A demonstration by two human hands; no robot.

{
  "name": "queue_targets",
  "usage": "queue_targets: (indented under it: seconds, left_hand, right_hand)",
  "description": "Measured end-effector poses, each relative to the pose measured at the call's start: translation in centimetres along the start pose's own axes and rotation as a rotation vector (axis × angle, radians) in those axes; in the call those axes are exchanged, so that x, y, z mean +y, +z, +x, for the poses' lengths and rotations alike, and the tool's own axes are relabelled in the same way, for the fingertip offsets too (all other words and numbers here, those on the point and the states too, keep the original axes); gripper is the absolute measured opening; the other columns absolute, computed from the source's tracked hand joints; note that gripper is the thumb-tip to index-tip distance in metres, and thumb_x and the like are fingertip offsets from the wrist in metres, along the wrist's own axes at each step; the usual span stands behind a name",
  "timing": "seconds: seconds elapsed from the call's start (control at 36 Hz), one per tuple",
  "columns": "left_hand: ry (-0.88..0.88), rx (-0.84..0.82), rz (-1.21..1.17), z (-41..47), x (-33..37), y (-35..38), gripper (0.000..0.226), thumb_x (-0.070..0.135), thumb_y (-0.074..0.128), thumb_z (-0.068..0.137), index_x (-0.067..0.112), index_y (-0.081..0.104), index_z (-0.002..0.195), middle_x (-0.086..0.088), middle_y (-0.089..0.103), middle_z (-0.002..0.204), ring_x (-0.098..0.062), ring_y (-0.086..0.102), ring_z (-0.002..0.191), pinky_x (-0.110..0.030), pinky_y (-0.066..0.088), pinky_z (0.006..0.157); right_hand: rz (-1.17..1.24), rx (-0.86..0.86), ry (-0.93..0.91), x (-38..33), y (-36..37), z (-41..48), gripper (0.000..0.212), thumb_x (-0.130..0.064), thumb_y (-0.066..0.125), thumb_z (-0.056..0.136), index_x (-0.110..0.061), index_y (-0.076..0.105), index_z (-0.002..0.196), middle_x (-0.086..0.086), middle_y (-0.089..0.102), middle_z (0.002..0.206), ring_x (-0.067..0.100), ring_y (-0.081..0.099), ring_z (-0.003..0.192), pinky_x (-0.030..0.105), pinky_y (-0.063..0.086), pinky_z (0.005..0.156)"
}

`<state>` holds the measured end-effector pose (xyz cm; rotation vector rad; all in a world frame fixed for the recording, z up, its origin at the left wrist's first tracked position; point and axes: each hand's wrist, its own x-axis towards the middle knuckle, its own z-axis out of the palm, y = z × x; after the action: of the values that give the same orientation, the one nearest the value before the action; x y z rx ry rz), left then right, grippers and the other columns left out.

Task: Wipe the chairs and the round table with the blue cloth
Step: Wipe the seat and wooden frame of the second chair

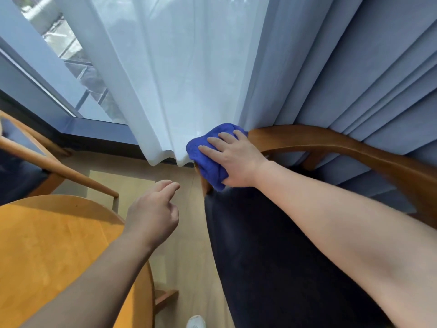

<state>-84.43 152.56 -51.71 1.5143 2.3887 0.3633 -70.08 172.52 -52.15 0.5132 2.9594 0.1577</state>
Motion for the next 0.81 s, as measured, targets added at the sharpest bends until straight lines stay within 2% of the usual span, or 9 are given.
queue_targets:
  seconds: [0.08, 0.17, 0.22, 0.36, 0.5, 0.61, 0.81]
  left_hand:
    - [0.017, -0.009, 0.004, 0.7, 0.6, 0.2, 0.043, 0.014, 0.053, 0.085, 0.026, 0.055, 0.126, 0.011, 0.052, 0.13, -0.014, 0.058, 0.096, -0.022, 0.04, 0.067]
    - [0.027, -0.01, -0.002, 1.5, 1.5, 0.5, 0.043, 0.014, 0.054, 0.084, 0.025, 0.055, 0.126, 0.01, 0.052, 0.13, -0.016, 0.058, 0.099, -0.026, 0.047, 0.072]
    - [0.039, -0.008, 0.007, 1.9, 2.2, 0.7, 0.043, 0.014, 0.054, 0.084, 0.025, 0.055, 0.126, 0.01, 0.053, 0.129, -0.015, 0.057, 0.103, -0.029, 0.049, 0.077]
    - [0.068, 0.001, 0.016, 3.1, 4.2, 1.0, 0.047, 0.013, 0.055, 0.081, 0.028, 0.055, 0.125, 0.012, 0.052, 0.129, -0.016, 0.054, 0.107, -0.032, 0.052, 0.077]
    - [0.142, -0.002, 0.031, 5.0, 6.7, 0.9, 0.046, 0.014, 0.056, 0.082, 0.024, 0.055, 0.127, 0.009, 0.051, 0.133, -0.017, 0.052, 0.113, -0.03, 0.046, 0.088]
    - [0.2, 0.008, -0.005, 5.4, 8.7, 1.2, 0.042, 0.009, 0.056, 0.079, 0.022, 0.059, 0.119, 0.007, 0.055, 0.127, -0.018, 0.054, 0.109, -0.03, 0.047, 0.083]
    - [0.22, -0.038, 0.019, 5.9, 10.4, 2.2, 0.046, 0.014, 0.057, 0.083, 0.024, 0.054, 0.128, 0.009, 0.05, 0.134, -0.015, 0.049, 0.117, -0.031, 0.045, 0.09]
  right_hand:
    - [0.016, 0.055, 0.014, 1.3, 0.6, -0.3, 0.086, -0.051, 0.065, 0.073, -0.023, 0.032, 0.146, 0.006, 0.042, 0.143, 0.031, 0.039, 0.126, 0.05, 0.02, 0.11]
    - [0.057, 0.062, 0.047, 2.8, 1.1, -1.1, 0.086, -0.047, 0.07, 0.071, -0.019, 0.036, 0.146, 0.012, 0.043, 0.144, 0.035, 0.04, 0.127, 0.05, 0.02, 0.111]
    - [0.068, 0.056, 0.087, 3.6, 1.5, -1.6, 0.087, -0.044, 0.071, 0.072, -0.018, 0.035, 0.147, 0.013, 0.04, 0.147, 0.036, 0.037, 0.13, 0.05, 0.018, 0.113]
    - [0.061, 0.055, 0.147, 5.1, 2.2, -2.8, 0.087, -0.041, 0.07, 0.075, -0.019, 0.031, 0.149, 0.013, 0.036, 0.15, 0.035, 0.034, 0.133, 0.049, 0.015, 0.114]
    - [0.072, 0.047, 0.211, 6.9, 2.6, -4.3, 0.088, -0.043, 0.07, 0.077, -0.02, 0.028, 0.15, 0.013, 0.033, 0.153, 0.034, 0.031, 0.137, 0.049, 0.014, 0.115]
    - [0.065, 0.036, 0.253, 8.4, 3.2, -5.8, 0.083, -0.041, 0.067, 0.082, -0.02, 0.026, 0.151, 0.012, 0.029, 0.154, 0.033, 0.028, 0.139, 0.048, 0.013, 0.116]
    - [0.064, 0.044, 0.315, 10.2, 4.1, -8.4, 0.073, -0.029, 0.06, 0.089, -0.021, 0.023, 0.152, 0.012, 0.027, 0.156, 0.033, 0.027, 0.141, 0.047, 0.01, 0.116]
